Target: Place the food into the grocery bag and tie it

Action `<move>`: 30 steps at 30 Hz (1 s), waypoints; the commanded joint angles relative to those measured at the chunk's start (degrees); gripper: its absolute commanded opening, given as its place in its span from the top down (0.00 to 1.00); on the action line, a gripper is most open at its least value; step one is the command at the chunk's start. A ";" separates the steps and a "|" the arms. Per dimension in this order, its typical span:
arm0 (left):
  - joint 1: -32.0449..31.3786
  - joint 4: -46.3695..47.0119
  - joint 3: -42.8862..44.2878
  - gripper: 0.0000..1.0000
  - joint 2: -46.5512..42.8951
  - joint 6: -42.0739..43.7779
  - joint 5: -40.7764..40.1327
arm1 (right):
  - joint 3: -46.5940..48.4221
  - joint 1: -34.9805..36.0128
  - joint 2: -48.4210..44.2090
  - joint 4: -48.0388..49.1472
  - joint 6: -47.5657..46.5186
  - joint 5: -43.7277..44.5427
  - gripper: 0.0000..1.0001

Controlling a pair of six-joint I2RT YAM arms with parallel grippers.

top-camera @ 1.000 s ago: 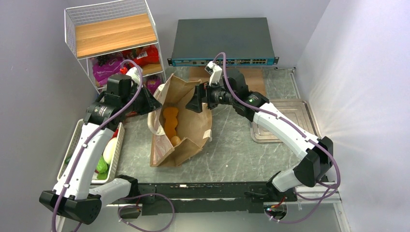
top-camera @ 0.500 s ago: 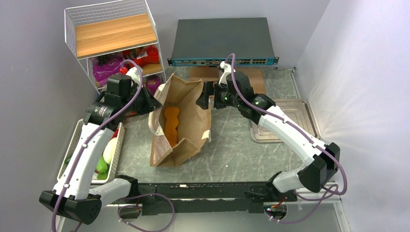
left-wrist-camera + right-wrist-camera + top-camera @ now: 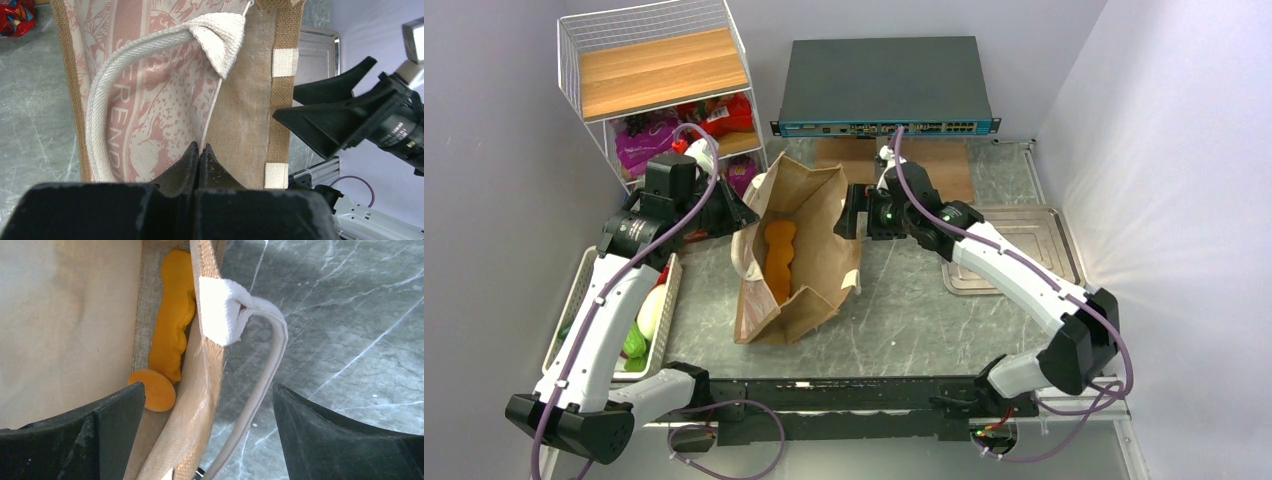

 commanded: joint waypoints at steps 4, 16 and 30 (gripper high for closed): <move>0.21 4.84 0.97 1.00 -0.65 -0.53 2.31 | 6.20 -0.07 7.78 -3.39 0.21 -3.96 0.06; 0.20 4.72 0.06 1.00 -1.31 -0.27 1.63 | 6.22 -0.12 9.23 -3.37 1.05 -5.37 0.69; 0.20 3.19 0.42 1.00 -0.68 -0.42 0.30 | 25.58 -0.13 17.32 -28.50 -3.89 -5.47 1.00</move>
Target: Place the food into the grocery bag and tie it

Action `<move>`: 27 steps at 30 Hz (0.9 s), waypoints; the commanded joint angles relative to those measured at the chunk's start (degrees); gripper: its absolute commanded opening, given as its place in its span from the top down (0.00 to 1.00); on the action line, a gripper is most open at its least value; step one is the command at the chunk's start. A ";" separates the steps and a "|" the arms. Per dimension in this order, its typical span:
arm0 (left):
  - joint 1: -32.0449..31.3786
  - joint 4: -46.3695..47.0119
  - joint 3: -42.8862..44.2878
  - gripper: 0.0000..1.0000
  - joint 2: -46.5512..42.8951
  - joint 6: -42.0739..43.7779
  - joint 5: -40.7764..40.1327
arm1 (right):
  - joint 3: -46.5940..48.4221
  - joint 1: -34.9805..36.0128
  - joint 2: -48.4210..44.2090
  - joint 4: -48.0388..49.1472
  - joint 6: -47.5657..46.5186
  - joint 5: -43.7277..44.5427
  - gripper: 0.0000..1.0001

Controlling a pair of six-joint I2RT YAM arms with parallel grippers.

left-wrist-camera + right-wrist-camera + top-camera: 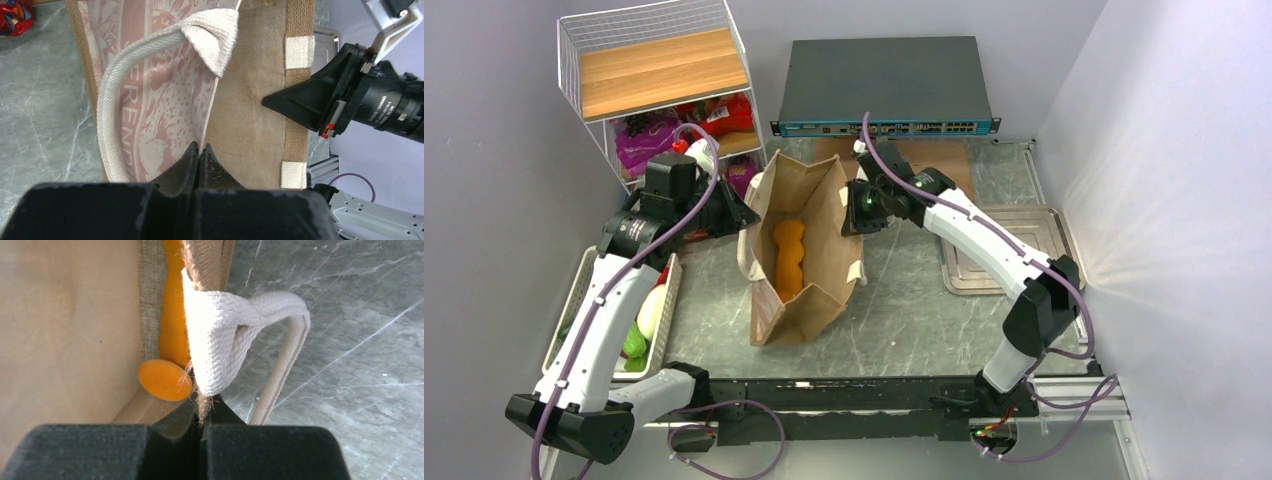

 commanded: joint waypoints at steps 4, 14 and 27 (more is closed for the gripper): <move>0.22 2.60 0.92 0.86 0.69 -0.42 1.33 | 16.42 -0.06 8.04 -23.50 -5.69 2.06 1.00; 0.19 1.17 4.75 0.35 3.62 1.26 4.02 | 22.25 -0.15 7.08 -29.22 -6.46 10.07 1.00; 0.11 -0.26 8.04 0.47 5.59 3.02 6.28 | 26.22 -0.12 4.70 -36.05 -5.97 20.18 1.00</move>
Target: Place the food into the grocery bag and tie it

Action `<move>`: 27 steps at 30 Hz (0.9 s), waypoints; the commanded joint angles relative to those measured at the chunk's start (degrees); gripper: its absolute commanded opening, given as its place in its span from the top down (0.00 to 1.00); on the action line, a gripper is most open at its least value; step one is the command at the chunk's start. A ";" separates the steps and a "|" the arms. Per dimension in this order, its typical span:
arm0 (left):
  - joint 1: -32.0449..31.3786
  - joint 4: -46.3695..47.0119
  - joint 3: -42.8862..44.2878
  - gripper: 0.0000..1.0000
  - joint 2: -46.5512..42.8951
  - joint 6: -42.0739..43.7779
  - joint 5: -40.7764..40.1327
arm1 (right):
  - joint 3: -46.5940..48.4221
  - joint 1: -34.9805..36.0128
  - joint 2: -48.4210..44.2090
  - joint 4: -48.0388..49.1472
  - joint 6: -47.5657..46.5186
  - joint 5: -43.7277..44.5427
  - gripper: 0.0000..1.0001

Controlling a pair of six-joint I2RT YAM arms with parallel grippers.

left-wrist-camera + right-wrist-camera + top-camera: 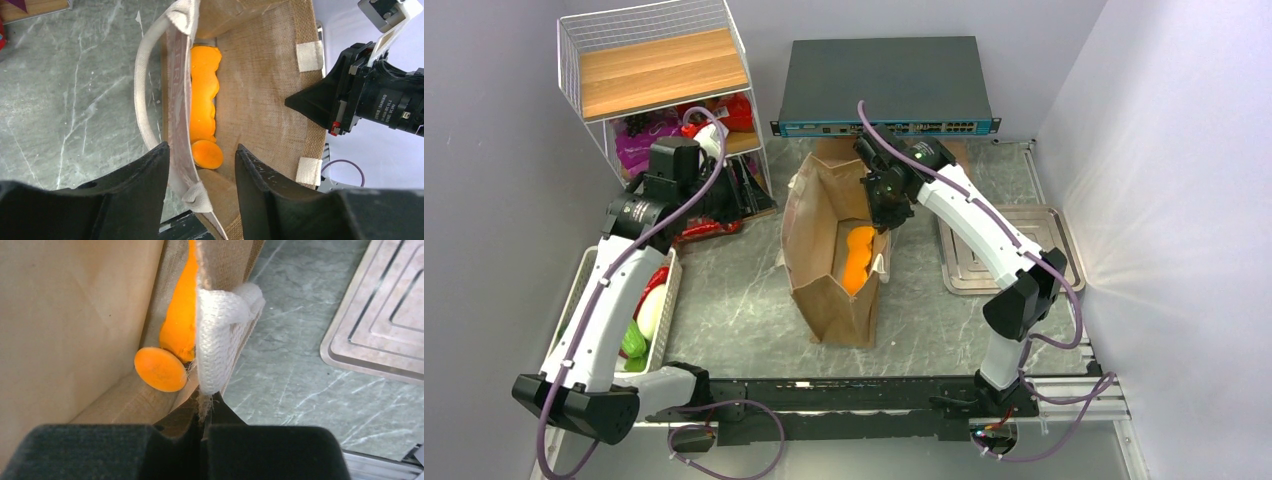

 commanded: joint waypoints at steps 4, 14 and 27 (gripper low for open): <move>-0.88 0.37 3.14 0.51 1.34 1.77 2.42 | 3.75 -0.19 -4.77 -4.63 -0.64 6.65 1.00; -8.19 1.15 6.31 0.51 3.47 2.29 0.11 | 3.00 -0.61 -9.20 -8.93 2.07 12.07 1.00; -10.27 -5.07 9.85 0.52 3.13 3.89 -10.45 | 11.08 -0.65 -6.48 -8.82 -0.84 12.72 1.00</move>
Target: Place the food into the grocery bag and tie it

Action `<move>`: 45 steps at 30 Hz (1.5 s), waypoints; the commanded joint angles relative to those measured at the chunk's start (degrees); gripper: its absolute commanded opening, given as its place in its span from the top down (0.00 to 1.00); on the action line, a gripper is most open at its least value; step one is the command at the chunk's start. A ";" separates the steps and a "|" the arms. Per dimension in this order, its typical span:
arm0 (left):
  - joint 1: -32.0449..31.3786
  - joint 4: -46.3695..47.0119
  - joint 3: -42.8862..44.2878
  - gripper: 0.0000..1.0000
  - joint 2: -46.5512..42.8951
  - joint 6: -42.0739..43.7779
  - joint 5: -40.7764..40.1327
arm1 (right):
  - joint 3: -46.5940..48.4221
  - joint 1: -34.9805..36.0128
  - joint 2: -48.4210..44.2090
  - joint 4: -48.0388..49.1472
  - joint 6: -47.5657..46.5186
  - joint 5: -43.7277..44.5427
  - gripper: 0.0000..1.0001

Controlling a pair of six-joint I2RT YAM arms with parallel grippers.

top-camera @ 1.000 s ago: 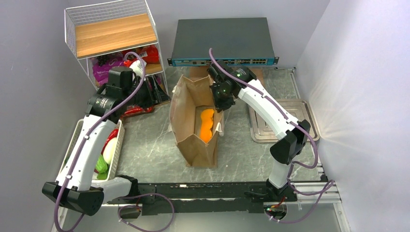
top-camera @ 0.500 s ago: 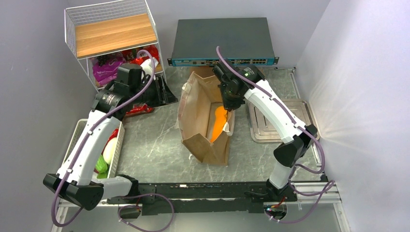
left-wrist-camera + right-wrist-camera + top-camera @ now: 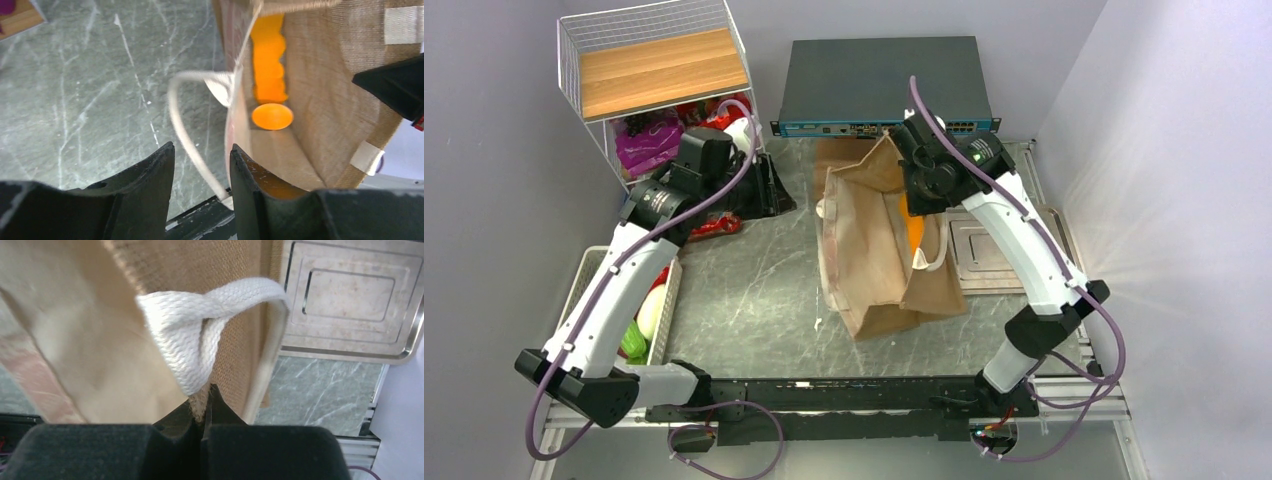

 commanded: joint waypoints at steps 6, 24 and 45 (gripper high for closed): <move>0.25 -8.96 1.00 0.50 -5.77 1.80 -15.72 | 9.41 0.01 9.34 1.94 -1.24 -5.99 1.00; 16.24 -19.34 -10.43 0.47 -18.04 2.64 -28.89 | 12.35 0.08 20.25 5.38 -3.54 -16.92 1.00; 28.63 -20.17 -21.37 0.47 -20.98 0.12 -36.86 | 3.73 0.08 19.86 6.69 -6.57 -23.75 1.00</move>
